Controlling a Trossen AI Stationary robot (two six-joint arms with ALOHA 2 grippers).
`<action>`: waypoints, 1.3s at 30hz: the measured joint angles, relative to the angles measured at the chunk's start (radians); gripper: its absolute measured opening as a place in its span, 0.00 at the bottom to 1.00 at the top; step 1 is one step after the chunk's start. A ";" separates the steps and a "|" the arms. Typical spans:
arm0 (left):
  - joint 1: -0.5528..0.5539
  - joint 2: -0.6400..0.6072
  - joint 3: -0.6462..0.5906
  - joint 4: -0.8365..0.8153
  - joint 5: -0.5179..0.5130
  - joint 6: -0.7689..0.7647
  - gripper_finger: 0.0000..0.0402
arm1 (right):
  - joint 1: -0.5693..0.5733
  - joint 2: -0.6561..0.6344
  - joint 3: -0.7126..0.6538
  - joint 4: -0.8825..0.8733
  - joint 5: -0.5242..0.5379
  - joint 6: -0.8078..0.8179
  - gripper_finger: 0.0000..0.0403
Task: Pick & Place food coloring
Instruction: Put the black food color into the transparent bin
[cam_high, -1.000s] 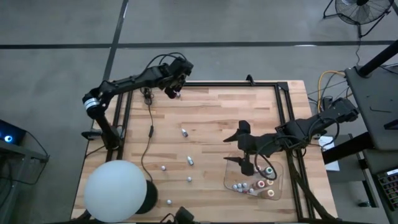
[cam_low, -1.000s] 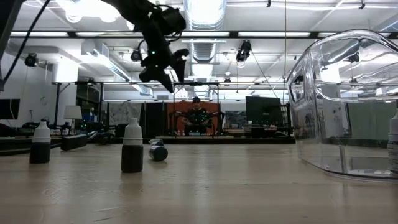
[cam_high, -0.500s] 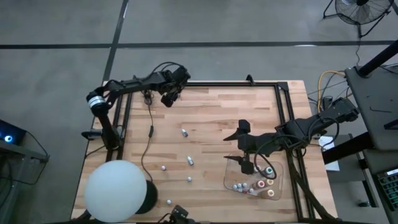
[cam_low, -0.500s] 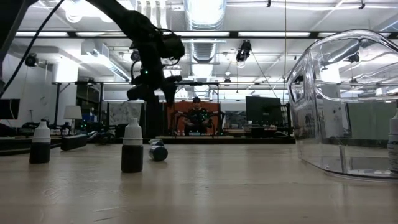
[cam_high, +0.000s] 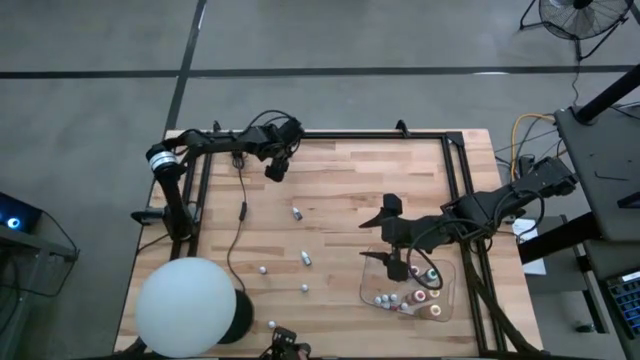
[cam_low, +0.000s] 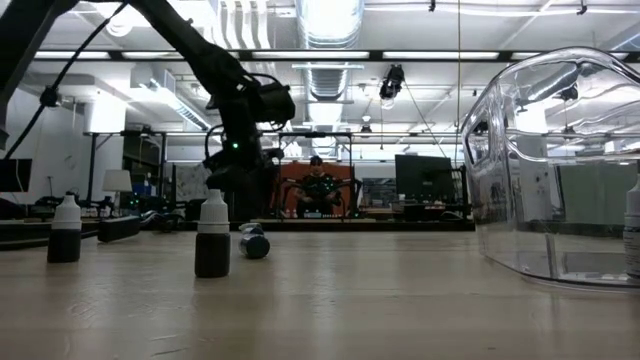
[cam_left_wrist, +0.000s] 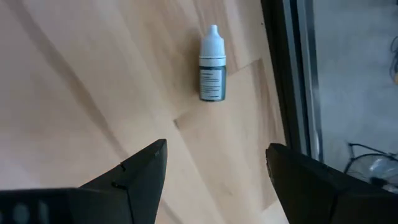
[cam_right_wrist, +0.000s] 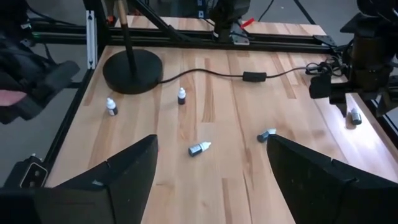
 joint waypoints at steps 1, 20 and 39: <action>0.003 0.006 0.000 0.011 0.000 -0.001 0.61 | 0.000 0.000 -0.003 -0.001 0.000 0.001 0.73; 0.085 0.040 -0.040 0.062 0.011 0.058 0.61 | -0.021 -0.004 -0.041 0.006 0.001 0.045 0.73; 0.101 0.114 -0.017 0.186 0.055 0.082 0.61 | -0.063 -0.005 -0.057 0.027 0.002 0.017 0.71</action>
